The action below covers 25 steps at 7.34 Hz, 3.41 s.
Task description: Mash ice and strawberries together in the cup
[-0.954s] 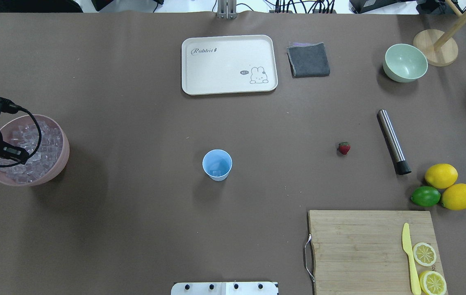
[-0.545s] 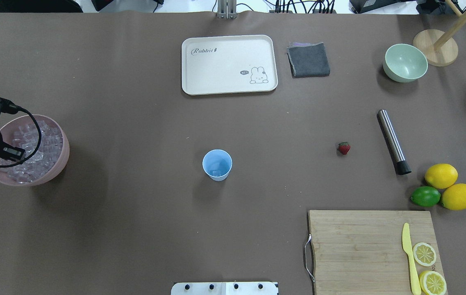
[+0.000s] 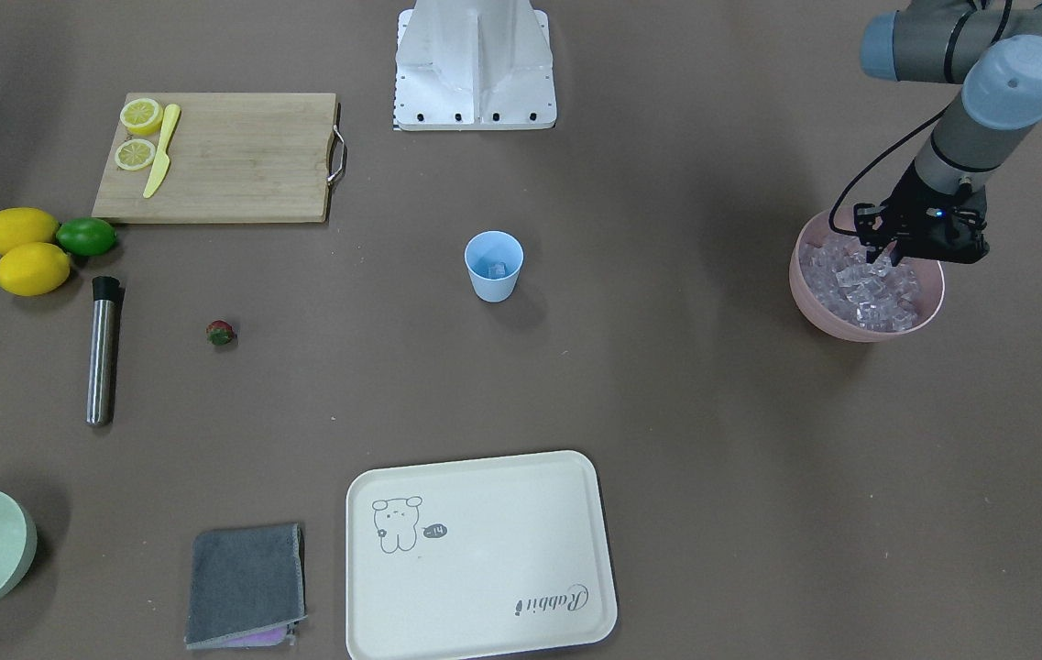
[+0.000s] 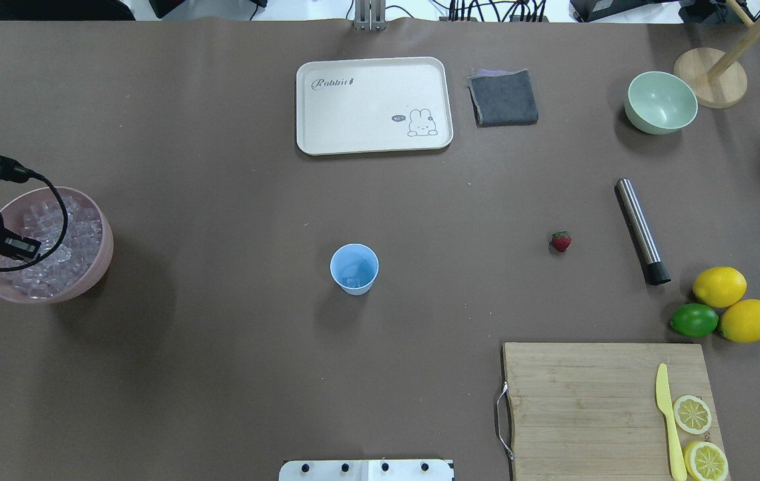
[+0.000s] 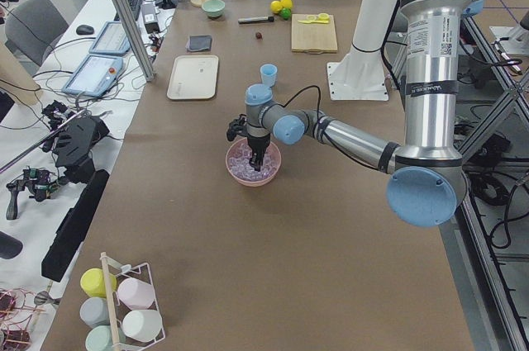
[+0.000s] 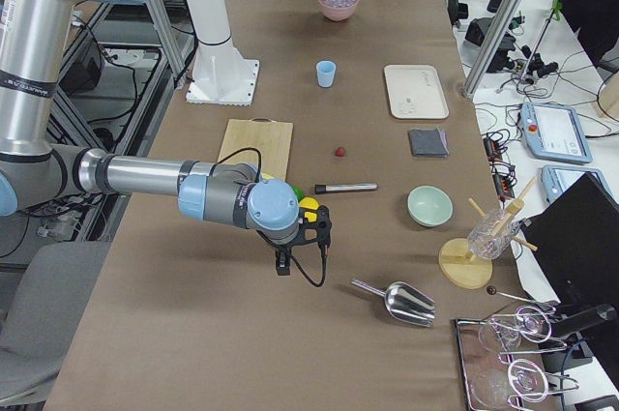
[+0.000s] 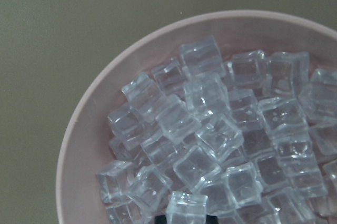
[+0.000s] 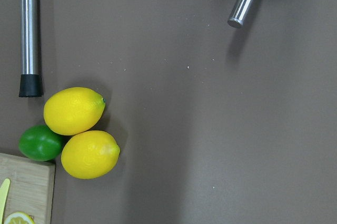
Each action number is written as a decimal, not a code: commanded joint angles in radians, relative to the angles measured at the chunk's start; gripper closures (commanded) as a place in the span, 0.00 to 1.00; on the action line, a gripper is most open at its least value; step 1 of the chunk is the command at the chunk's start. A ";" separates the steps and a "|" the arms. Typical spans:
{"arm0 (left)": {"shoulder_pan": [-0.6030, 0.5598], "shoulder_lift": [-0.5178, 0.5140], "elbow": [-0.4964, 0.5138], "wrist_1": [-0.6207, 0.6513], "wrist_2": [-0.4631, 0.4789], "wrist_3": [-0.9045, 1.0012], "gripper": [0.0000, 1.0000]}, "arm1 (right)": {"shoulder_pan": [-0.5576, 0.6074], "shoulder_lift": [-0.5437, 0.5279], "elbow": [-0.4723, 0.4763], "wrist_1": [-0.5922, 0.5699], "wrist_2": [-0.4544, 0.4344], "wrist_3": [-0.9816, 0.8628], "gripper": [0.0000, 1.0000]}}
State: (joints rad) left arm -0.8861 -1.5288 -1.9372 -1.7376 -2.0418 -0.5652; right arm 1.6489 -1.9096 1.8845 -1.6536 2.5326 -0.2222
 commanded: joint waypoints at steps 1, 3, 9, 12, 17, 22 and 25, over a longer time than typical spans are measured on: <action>-0.016 -0.032 -0.124 0.170 -0.049 0.011 1.00 | 0.000 -0.003 -0.001 0.000 0.000 0.000 0.00; -0.025 -0.196 -0.109 0.225 -0.106 -0.037 1.00 | 0.002 -0.003 -0.001 0.000 0.002 0.000 0.00; 0.297 -0.805 0.199 0.283 -0.015 -0.559 1.00 | 0.003 0.004 0.001 0.003 0.002 0.000 0.00; 0.340 -0.861 0.279 0.236 0.027 -0.594 1.00 | 0.003 0.001 0.001 0.003 0.002 0.000 0.00; 0.345 -0.861 0.279 0.237 0.031 -0.598 0.28 | 0.003 -0.003 0.001 0.003 0.000 0.000 0.00; 0.113 -0.587 0.052 0.356 0.015 -0.259 0.29 | 0.003 -0.002 0.002 0.005 0.000 0.000 0.00; -0.022 -0.320 -0.054 0.366 -0.059 -0.340 0.28 | 0.003 -0.003 0.001 0.006 0.000 -0.002 0.00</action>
State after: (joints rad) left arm -0.8532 -1.9521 -1.9547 -1.3657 -2.0591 -0.8277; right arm 1.6521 -1.9122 1.8856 -1.6484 2.5326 -0.2237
